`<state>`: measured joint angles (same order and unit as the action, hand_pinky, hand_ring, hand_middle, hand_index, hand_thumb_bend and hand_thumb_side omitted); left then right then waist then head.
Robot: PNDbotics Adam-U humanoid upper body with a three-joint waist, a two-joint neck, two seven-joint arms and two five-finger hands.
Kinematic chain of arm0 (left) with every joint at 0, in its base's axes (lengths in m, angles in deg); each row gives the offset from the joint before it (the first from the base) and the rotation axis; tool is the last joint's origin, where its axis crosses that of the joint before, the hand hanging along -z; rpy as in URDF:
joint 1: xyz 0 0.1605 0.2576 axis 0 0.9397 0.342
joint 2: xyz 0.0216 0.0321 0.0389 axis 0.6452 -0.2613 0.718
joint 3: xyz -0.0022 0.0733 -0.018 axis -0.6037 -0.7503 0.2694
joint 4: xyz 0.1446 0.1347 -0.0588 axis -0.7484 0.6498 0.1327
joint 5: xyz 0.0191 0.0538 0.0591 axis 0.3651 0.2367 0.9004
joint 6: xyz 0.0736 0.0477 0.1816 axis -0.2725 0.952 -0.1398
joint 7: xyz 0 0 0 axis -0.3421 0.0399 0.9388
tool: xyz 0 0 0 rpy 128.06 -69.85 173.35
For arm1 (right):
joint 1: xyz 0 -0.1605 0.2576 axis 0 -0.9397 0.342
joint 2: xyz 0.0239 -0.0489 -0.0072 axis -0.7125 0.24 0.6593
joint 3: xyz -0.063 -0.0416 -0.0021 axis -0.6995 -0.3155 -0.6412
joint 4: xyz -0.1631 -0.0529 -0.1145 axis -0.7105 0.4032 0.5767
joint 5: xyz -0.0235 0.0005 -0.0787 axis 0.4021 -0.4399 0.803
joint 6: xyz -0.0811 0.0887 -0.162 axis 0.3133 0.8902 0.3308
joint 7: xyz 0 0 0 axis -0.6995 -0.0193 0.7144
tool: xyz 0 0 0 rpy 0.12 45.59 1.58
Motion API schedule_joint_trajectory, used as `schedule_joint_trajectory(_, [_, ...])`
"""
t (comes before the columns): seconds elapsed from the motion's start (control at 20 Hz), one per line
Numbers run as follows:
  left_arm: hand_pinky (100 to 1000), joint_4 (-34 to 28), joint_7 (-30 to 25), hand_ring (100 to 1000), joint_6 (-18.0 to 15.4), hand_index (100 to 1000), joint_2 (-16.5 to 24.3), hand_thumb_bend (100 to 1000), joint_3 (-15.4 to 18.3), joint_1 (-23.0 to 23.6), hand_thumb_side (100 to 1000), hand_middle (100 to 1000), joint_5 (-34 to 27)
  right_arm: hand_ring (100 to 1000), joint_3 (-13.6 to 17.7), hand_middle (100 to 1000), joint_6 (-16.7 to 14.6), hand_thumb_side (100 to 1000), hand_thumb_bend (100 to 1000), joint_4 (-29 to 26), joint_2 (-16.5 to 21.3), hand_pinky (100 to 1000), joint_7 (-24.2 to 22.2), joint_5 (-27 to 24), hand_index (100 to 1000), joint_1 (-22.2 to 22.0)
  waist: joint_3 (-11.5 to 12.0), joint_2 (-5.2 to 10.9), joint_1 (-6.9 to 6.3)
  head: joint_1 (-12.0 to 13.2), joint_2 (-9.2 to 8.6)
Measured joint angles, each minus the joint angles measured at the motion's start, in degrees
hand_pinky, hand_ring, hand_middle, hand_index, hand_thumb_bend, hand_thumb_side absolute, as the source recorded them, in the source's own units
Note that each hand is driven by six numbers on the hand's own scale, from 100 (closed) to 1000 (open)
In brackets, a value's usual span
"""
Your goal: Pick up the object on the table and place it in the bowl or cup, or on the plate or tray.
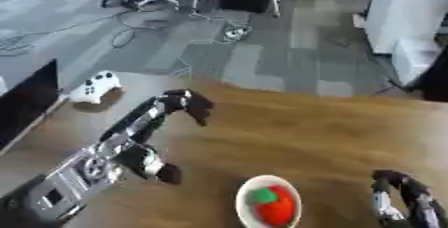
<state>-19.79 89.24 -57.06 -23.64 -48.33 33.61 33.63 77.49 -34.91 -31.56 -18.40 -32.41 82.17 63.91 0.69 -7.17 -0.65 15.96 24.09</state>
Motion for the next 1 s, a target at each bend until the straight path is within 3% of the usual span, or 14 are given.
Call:
schedule_joint_trajectory(0.3, [1000, 3.22, 7.53, 619, -2.83, 719, -10.29, 964, 4.56, 4.38, 800, 726, -1.68, 776, -0.23, 538, 0.48, 428, 122, -1.41, -2.07, 913, -0.53, -0.01, 736, -0.93, 3.0, -0.01, 1.36, -0.16, -5.4])
schedule_joint_trajectory(0.45, [1000, 5.2, 10.19, 619, -4.69, 720, -15.48, 957, 6.3, 4.46, 771, 729, -1.73, 784, -0.37, 547, 0.63, 421, 159, -1.53, -3.1, 918, -0.73, 0.03, 750, -0.98, 3.76, -0.01, 2.02, -0.41, -8.15])
schedule_joint_trajectory(0.6, [1000, 7.05, 11.84, 623, -6.25, 730, -19.02, 946, 7.38, 4.11, 802, 730, -1.67, 803, -0.37, 572, 0.57, 445, 131, -1.53, -4.25, 926, -0.85, 0.38, 786, -1.01, 3.96, 0.01, 2.59, -1.1, -10.4])
schedule_joint_trajectory(0.75, [1000, 8.25, 12.66, 627, -7.11, 732, -20.9, 932, 7.76, 3.86, 796, 736, -1.13, 807, -0.36, 579, 0.51, 440, 123, -1.54, -5.23, 930, -0.89, 0.6, 806, -1.2, 3.96, 0.06, 2.92, -1.87, -11.81])
schedule_joint_trajectory(1.0, [1000, 8.88, 12.63, 626, -7.42, 730, -22.27, 903, 7.54, 3.84, 772, 736, -0.61, 834, -0.39, 604, 0.44, 436, 119, -1.88, -5.9, 945, -0.95, 0.81, 820, -1.21, 3.76, 0.19, 2.98, -1.93, -12.44])
